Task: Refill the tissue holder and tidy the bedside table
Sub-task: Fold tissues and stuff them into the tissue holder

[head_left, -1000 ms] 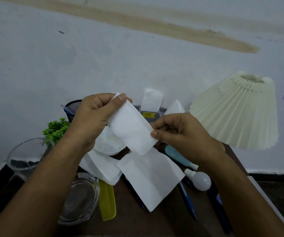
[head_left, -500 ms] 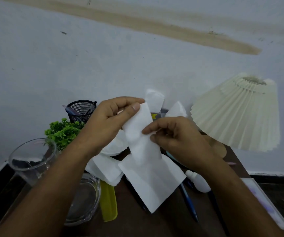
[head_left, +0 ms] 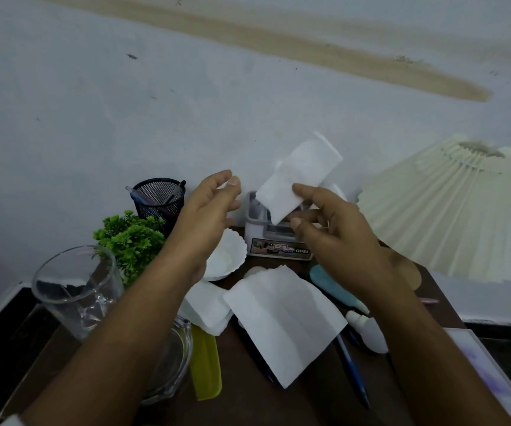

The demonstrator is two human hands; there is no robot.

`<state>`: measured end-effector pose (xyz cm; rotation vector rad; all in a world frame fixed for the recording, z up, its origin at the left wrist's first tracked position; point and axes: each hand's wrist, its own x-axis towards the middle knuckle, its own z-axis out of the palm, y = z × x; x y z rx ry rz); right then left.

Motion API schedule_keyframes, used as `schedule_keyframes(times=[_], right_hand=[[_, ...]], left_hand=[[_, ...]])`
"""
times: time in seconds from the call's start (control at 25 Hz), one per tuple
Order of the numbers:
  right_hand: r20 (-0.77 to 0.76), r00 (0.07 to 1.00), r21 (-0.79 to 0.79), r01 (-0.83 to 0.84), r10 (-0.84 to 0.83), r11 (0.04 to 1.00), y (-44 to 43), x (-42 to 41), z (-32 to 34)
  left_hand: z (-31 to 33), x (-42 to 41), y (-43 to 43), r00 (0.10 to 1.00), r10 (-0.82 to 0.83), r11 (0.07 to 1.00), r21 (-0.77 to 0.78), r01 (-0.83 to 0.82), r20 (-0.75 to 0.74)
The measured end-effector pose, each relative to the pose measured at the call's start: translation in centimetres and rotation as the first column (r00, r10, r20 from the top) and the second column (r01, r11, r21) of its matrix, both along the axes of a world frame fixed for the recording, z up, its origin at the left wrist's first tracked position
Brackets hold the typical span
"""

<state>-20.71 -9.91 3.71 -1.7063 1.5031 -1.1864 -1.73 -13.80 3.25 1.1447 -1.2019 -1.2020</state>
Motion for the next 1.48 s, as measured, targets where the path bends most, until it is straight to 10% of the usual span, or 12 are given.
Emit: schedule_keyframes(times=[0.32, 0.84, 1.48], right_hand=[[-0.020, 1.000, 0.030, -0.003, 0.004, 1.000, -2.0, 2.8, -0.9], [-0.587, 0.810, -0.006, -0.022, 0.014, 1.000, -2.2, 5.1, -2.2], [-0.610, 0.788, -0.004, -0.110, 0.085, 0.994, -3.1, 4.3, -2.8]], left_hand=[[-0.6, -1.0, -0.6, 0.993, -0.118, 0.985, 0.122, 0.118, -0.011], [-0.7, -1.4, -1.6, 0.972, -0.233, 0.962, 0.139, 0.236, -0.037], [-0.5, -0.4, -1.4, 0.985, -0.167, 0.976, 0.145, 0.161, 0.030]])
